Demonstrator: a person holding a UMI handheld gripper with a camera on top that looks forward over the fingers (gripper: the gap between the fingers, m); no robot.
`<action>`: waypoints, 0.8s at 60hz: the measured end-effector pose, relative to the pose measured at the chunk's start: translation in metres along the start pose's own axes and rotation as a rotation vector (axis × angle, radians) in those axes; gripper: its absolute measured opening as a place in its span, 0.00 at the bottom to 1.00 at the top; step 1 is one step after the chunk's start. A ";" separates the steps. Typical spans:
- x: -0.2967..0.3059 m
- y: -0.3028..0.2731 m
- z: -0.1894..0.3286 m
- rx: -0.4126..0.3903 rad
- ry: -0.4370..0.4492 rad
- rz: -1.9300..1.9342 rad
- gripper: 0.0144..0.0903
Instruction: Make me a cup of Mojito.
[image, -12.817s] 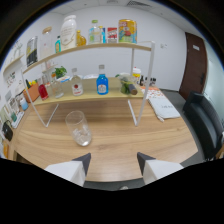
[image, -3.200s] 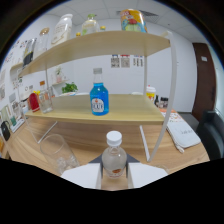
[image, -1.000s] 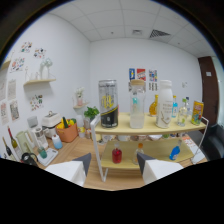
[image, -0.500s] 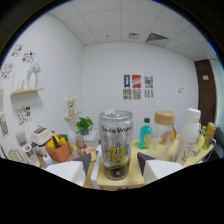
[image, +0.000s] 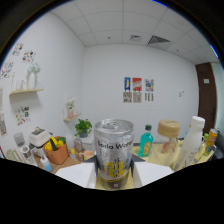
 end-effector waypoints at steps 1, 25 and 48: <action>0.000 0.000 -0.002 0.001 -0.003 -0.002 0.48; 0.017 0.005 -0.083 0.100 -0.112 0.008 0.47; 0.080 0.169 -0.104 -0.012 -0.042 0.046 0.47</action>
